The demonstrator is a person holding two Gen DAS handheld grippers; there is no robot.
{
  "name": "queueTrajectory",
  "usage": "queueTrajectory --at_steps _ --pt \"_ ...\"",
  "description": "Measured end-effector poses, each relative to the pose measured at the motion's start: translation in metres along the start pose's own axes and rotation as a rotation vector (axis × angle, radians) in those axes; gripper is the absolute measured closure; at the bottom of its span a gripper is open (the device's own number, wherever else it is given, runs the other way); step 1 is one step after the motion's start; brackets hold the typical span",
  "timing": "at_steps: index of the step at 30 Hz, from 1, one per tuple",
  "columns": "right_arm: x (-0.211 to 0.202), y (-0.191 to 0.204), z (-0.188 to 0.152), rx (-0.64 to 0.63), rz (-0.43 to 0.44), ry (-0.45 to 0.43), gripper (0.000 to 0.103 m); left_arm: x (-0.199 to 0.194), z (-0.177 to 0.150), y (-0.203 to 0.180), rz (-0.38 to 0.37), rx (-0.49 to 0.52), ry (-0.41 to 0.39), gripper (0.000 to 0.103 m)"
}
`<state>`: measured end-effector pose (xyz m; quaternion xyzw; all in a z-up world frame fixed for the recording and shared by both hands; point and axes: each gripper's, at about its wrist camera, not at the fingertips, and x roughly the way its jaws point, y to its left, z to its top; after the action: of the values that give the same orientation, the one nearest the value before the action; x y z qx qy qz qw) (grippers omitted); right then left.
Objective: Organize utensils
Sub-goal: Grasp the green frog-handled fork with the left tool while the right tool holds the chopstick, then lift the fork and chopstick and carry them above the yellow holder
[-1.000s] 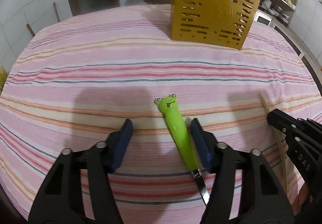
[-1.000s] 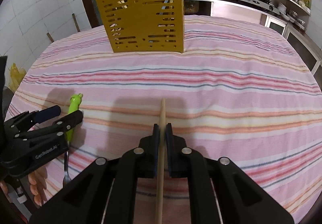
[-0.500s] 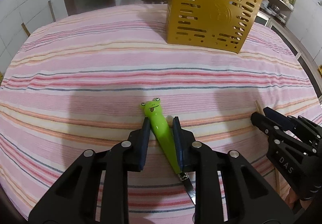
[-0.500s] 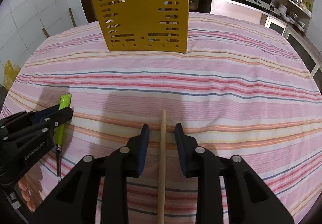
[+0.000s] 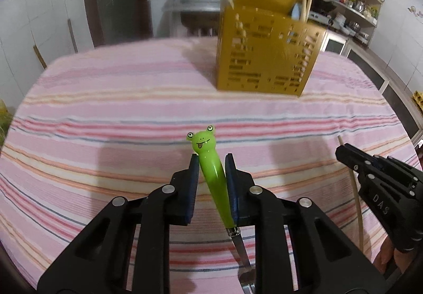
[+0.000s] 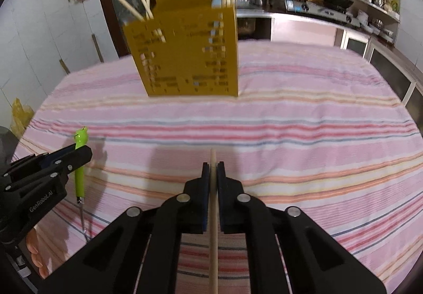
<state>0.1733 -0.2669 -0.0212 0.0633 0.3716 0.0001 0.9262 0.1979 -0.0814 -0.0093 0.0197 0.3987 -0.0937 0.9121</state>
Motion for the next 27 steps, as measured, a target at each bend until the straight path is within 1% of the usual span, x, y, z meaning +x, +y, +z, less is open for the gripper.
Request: queueTrajectory --at_steps 2,6,10,14,21,27 --pt "-0.011 0.001 0.004 -0.001 0.005 -0.043 0.097 -0.013 0.002 -0.001 0.016 0.016 -0.044 0.084" --pt "-0.036 0.003 0.010 -0.002 0.022 -0.134 0.097 -0.039 0.005 0.002 0.019 0.029 -0.114 0.084" --pt "-0.057 0.006 0.017 -0.006 0.047 -0.213 0.097 -0.059 0.007 0.005 0.027 0.040 -0.162 0.085" --pt "-0.076 0.007 0.022 -0.004 0.053 -0.289 0.097 -0.076 0.008 0.009 0.039 0.046 -0.212 0.085" --pt "-0.091 0.012 0.028 -0.019 0.057 -0.370 0.097 -0.101 0.007 0.021 0.031 0.041 -0.287 0.087" --pt "-0.098 0.011 0.029 0.005 0.062 -0.430 0.097 -0.103 0.010 0.028 0.018 0.029 -0.304 0.088"
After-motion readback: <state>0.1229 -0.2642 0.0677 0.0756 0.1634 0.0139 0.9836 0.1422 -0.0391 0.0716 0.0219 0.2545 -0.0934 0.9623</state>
